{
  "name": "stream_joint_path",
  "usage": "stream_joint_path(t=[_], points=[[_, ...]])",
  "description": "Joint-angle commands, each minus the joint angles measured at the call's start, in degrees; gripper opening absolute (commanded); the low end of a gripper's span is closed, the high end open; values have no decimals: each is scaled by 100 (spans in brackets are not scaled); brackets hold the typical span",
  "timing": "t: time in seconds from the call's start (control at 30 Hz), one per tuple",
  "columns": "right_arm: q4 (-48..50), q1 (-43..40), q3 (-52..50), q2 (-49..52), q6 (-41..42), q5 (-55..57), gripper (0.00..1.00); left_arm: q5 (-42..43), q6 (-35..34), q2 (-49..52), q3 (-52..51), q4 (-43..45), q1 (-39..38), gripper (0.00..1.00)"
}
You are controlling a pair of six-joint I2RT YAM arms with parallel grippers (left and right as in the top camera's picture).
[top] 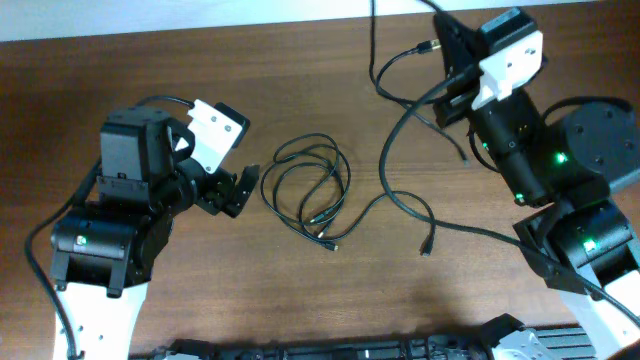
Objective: Untangle cables
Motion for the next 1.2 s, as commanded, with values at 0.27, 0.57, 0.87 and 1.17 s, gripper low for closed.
stream_joint_path(t=[0.27,0.57,0.87,1.17], points=[[-1215,-1711,63,844,-66,4660,4,83,74,-15,20,7,31,99],[-2739,-5751,61,898,3803,3254,4,83,74,-15,20,7,31,99],[-3112,-7899,15,2122,4465,807,4,83,74,-15,20,7,31,99],[-3215,-7945,9,2909,4586,354,95,83,74,-15,20,7,31,99]])
